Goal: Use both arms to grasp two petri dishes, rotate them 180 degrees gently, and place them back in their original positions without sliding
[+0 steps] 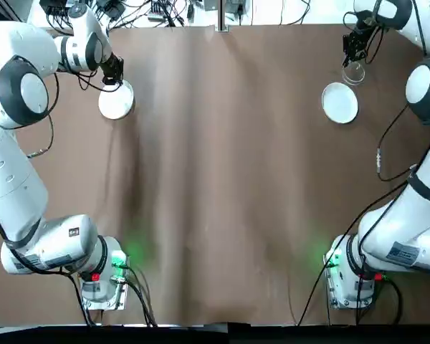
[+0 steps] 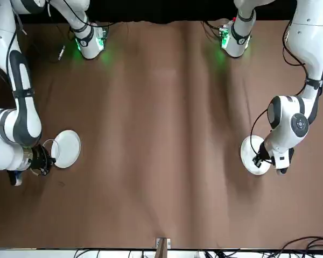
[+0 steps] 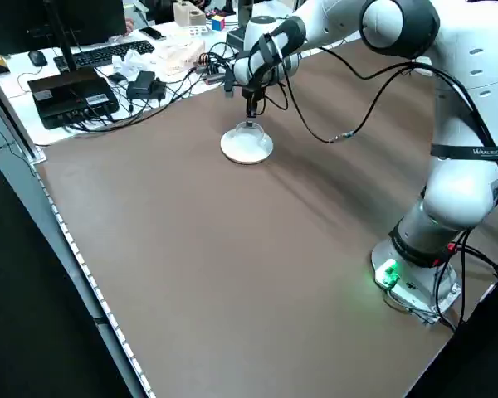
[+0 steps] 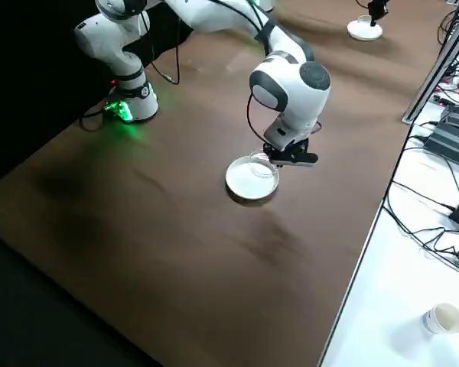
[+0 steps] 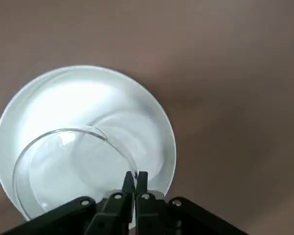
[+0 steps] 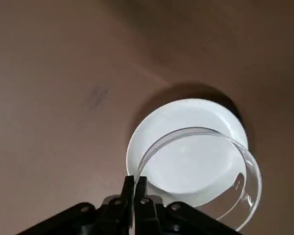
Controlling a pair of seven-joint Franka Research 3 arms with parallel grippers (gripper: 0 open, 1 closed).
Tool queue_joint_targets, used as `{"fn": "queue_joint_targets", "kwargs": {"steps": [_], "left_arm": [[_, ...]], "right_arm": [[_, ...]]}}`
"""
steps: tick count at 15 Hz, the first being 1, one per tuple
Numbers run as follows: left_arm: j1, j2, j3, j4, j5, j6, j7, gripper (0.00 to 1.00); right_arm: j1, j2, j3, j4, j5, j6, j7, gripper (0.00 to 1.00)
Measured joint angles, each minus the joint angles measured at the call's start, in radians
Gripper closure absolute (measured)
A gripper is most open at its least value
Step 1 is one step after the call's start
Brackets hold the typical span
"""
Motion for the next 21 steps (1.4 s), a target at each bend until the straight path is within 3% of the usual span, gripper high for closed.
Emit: {"fn": "queue_joint_targets", "kwargs": {"steps": [4, 8, 13, 19, 21], "left_arm": [[-0.004, 0.031, 0.0, 0.019, -0.001, 0.0, -0.297, 0.96], [0.001, 0.072, 0.006, 0.04, -0.001, 0.0, -0.433, 0.96], [0.011, 0.119, 0.022, 0.062, -0.001, 0.0, -0.474, 0.96], [0.01, 0.122, 0.038, 0.066, 0.001, -0.003, -0.47, 0.96], [0.01, 0.124, 0.039, 0.066, 0.019, -0.003, -0.467, 0.84]], "right_arm": [[-0.008, -0.023, -0.003, 0.005, 0.0, -0.023, -0.126, 0.97], [-0.01, -0.025, -0.004, 0.016, 0.0, -0.024, -0.225, 0.97], [-0.022, -0.025, -0.012, 0.039, 0.0, -0.038, -0.543, 0.97], [-0.023, -0.025, -0.009, 0.044, 0.0, -0.057, -0.739, 0.97], [-0.023, -0.025, -0.009, 0.044, 0.0, -0.081, -0.769, 0.97]]}}
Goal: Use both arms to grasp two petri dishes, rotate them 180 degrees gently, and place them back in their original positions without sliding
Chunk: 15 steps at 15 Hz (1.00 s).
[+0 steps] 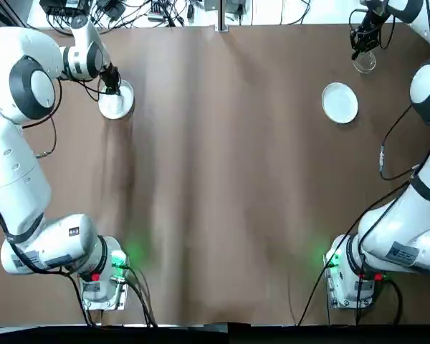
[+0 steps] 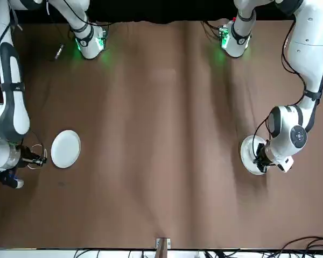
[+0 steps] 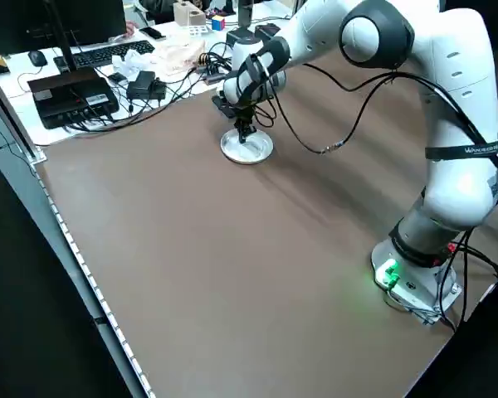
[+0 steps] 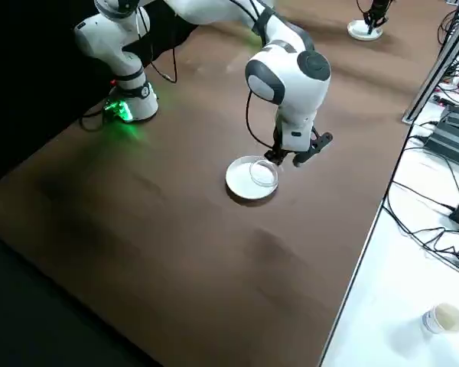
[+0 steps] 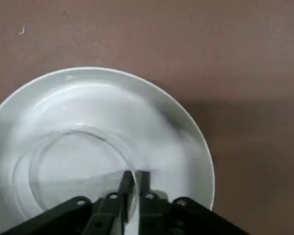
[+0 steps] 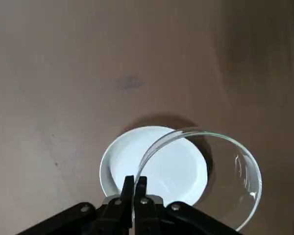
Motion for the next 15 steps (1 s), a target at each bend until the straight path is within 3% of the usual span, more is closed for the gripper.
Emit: {"fn": "queue_joint_targets", "kwargs": {"steps": [9, 13, 15], "left_arm": [[-0.013, 0.003, -0.003, 0.033, 0.01, -0.02, 0.002, 0.03], [-0.035, -0.002, -0.012, 0.089, 0.014, -0.096, 0.033, 0.0], [-0.058, -0.012, -0.013, 0.1, 0.015, -0.133, 0.141, 0.0]], "right_arm": [[0.043, 0.0, 0.009, -0.01, 0.0, -0.087, -0.237, 0.97], [0.061, 0.0, 0.008, -0.037, 0.0, -0.104, -0.502, 0.97], [0.057, -0.005, 0.005, -0.063, 0.0, -0.105, -0.657, 0.97]]}}
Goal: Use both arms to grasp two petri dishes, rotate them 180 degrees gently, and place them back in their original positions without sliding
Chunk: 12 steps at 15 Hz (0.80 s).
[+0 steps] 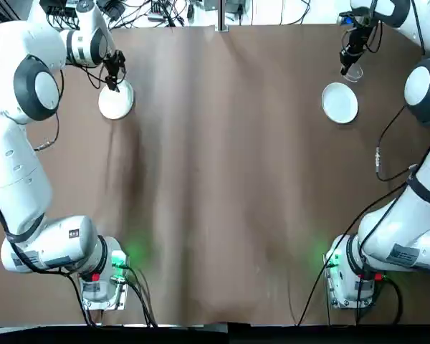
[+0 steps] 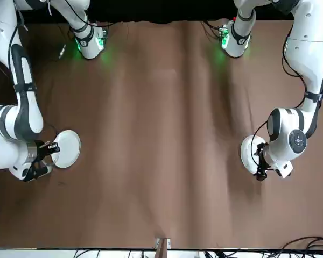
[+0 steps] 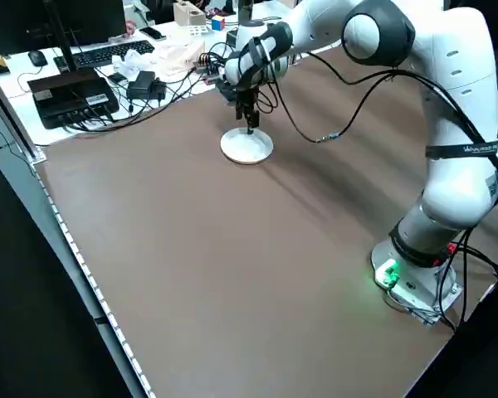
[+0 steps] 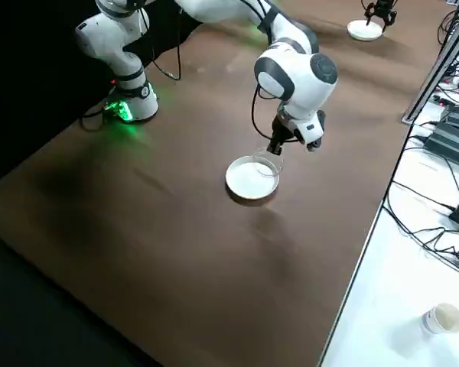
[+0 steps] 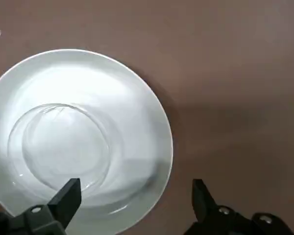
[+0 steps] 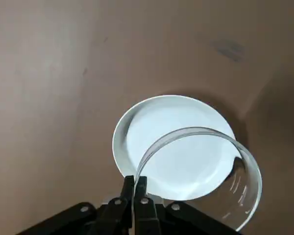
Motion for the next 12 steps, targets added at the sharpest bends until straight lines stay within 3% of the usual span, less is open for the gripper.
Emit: {"fn": "queue_joint_targets", "kwargs": {"steps": [4, 8, 12], "left_arm": [[-0.002, -0.049, -0.004, 0.003, 0.0, -0.099, 0.358, 0.0], [0.003, -0.086, -0.034, 0.003, 0.0, -0.147, 0.522, 0.0], [0.0, -0.162, -0.071, 0.002, 0.0, -0.205, 0.806, 0.0]], "right_arm": [[-0.004, -0.026, -0.002, -0.053, 0.0, 0.0, -0.213, 0.97], [0.001, -0.046, 0.0, -0.075, -0.005, 0.007, -0.329, 0.97], [0.044, -0.064, 0.004, -0.086, -0.092, 0.035, -0.598, 0.97]]}}
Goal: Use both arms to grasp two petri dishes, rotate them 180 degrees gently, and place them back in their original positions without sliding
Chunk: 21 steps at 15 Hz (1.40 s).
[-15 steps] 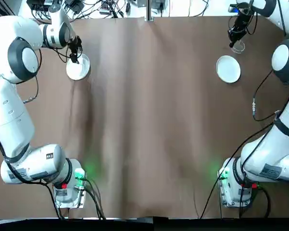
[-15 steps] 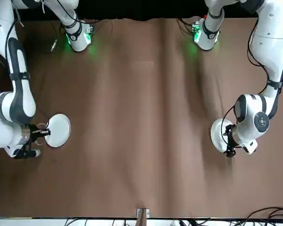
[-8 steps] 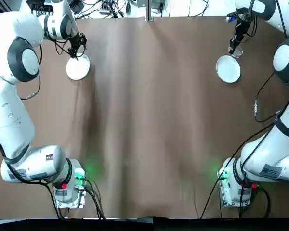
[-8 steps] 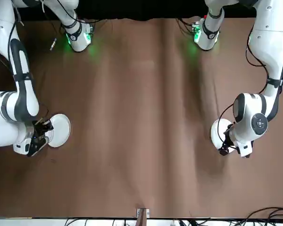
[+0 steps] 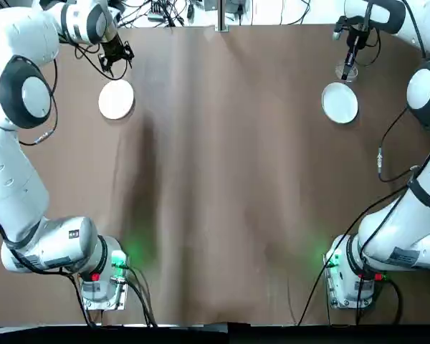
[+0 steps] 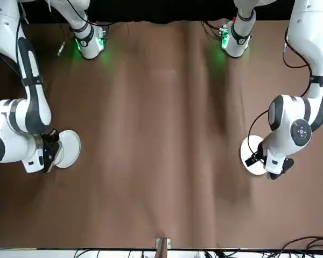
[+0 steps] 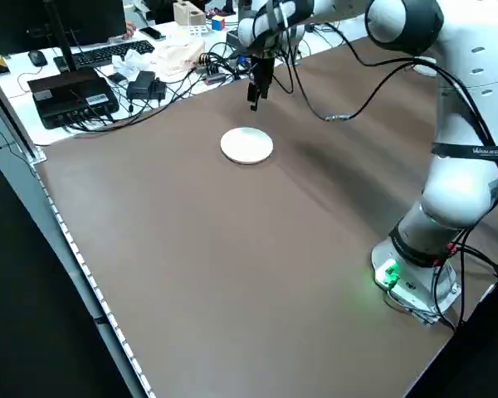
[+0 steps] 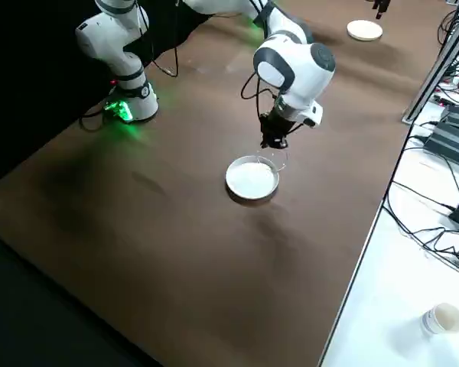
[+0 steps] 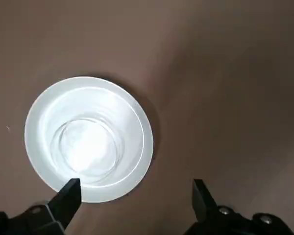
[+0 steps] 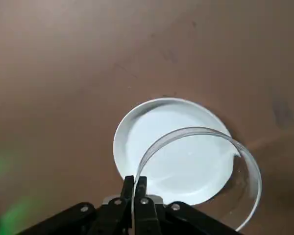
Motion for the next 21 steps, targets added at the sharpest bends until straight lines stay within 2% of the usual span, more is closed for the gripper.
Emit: {"fn": "queue_joint_targets", "kwargs": {"steps": [5, 9, 12, 21], "left_arm": [[0.005, -0.06, -0.009, -0.001, 0.0, -0.031, 0.249, 0.0], [0.005, -0.081, -0.01, -0.002, 0.0, -0.035, 0.398, 0.0], [0.006, -0.113, -0.01, 0.0, 0.0, -0.035, 0.493, 0.0], [0.027, -0.214, -0.012, 0.002, 0.0, -0.044, 0.529, 0.0]], "right_arm": [[-0.015, -0.001, -0.01, -0.04, -0.013, 0.053, -0.205, 0.97], [-0.045, -0.005, -0.014, -0.147, -0.031, 0.168, -0.253, 0.97], [-0.044, -0.008, -0.013, -0.2, -0.053, 0.2, -0.253, 0.97], [-0.046, -0.015, -0.017, -0.267, -0.068, 0.274, -0.253, 0.96]]}}
